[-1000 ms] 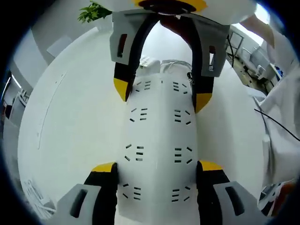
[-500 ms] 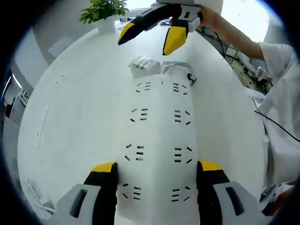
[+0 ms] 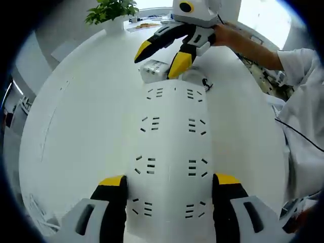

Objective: Straighten the power strip on the desk, plug the charger into it

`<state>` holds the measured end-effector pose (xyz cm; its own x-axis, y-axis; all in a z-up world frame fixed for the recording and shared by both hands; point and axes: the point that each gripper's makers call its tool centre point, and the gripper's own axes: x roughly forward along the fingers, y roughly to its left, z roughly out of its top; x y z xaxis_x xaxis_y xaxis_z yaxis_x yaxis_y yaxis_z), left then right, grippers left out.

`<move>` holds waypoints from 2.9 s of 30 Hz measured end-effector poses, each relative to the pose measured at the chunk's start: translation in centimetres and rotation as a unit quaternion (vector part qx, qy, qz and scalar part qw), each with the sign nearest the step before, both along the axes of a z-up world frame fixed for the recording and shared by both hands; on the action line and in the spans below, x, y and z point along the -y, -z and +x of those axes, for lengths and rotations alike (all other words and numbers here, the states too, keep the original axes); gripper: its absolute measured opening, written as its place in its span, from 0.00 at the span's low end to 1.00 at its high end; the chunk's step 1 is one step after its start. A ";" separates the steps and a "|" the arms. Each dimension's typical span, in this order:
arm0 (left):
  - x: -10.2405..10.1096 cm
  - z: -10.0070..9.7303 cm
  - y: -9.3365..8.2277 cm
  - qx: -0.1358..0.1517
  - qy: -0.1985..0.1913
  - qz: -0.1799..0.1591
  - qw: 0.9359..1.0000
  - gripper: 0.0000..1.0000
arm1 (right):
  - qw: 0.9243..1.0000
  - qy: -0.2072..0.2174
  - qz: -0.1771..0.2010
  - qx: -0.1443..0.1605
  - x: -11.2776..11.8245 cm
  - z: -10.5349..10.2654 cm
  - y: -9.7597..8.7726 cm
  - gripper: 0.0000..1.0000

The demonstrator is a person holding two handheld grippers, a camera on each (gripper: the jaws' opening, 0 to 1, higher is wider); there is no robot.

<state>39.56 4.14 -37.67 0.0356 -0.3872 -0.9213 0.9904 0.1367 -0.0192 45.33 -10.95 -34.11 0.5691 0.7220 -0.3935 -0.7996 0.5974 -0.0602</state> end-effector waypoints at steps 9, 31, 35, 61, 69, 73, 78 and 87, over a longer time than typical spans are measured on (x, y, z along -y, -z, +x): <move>-0.1 0.2 0.0 0.000 0.000 -0.004 1.000 0.69 | 1.000 -0.021 0.014 0.004 0.1 -0.4 0.4 0.34; 0.0 0.2 0.0 0.002 0.000 -0.013 1.000 0.69 | 0.993 -0.120 -0.017 -0.006 3.7 -5.3 0.3 0.34; 0.0 0.1 0.0 0.002 0.000 -0.014 1.000 0.69 | 0.990 -0.138 -0.017 -0.008 4.3 -5.8 0.3 0.34; 0.1 0.0 0.0 0.002 0.000 -0.014 1.000 0.69 | 0.924 0.363 0.067 0.099 8.4 -6.0 -5.1 0.62; 0.2 0.1 0.1 0.002 -0.004 -0.018 1.000 0.69 | 0.877 0.474 0.028 0.081 7.4 -6.0 -1.7 0.65; 0.1 0.1 0.0 0.002 -0.004 -0.015 1.000 0.69 | 0.871 0.488 0.040 0.033 7.3 -5.1 0.3 0.64; 0.1 0.1 0.0 0.002 -0.002 -0.023 1.000 0.70 | 0.868 0.494 0.026 0.043 6.0 -4.7 0.2 0.59; 0.2 0.1 0.0 0.003 -0.001 -0.027 1.000 0.70 | 0.856 0.515 0.013 0.043 7.6 -4.0 0.6 0.51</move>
